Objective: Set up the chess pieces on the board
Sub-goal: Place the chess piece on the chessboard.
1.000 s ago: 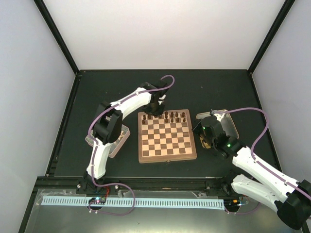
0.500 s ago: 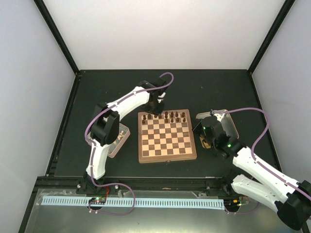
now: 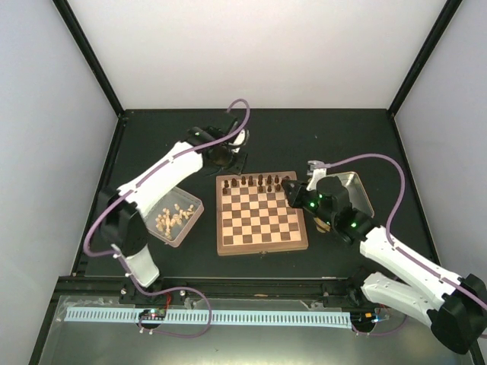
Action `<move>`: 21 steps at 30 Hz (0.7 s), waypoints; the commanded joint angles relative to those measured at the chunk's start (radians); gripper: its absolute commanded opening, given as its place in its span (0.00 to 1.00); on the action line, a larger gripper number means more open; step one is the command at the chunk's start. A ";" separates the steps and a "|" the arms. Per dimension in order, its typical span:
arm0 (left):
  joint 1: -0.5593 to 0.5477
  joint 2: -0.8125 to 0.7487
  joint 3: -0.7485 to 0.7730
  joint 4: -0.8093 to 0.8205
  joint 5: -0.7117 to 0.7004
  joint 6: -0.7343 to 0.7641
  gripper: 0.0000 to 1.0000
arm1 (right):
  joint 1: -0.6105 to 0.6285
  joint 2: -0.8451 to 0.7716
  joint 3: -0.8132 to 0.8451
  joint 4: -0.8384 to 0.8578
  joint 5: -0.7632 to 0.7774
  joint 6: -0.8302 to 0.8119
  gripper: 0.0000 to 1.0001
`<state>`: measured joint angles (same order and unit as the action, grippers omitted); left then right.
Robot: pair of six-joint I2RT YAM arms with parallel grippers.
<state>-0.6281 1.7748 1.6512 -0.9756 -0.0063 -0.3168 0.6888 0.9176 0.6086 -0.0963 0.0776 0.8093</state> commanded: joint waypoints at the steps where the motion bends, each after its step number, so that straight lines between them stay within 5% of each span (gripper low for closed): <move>1: 0.005 -0.192 -0.101 0.173 0.174 -0.011 0.39 | 0.003 0.040 -0.010 0.269 -0.302 -0.308 0.15; 10: 0.010 -0.585 -0.477 0.660 0.382 -0.002 0.65 | 0.004 0.160 0.109 0.297 -0.575 -0.637 0.13; 16: 0.017 -0.640 -0.518 0.649 0.521 -0.018 0.72 | 0.005 0.186 0.098 0.415 -0.703 -0.716 0.13; 21: 0.021 -0.614 -0.517 0.625 0.644 -0.090 0.65 | 0.003 0.198 0.089 0.480 -0.737 -0.737 0.13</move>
<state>-0.6159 1.1431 1.1332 -0.3786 0.4931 -0.3466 0.6895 1.1072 0.6971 0.2779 -0.5850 0.1360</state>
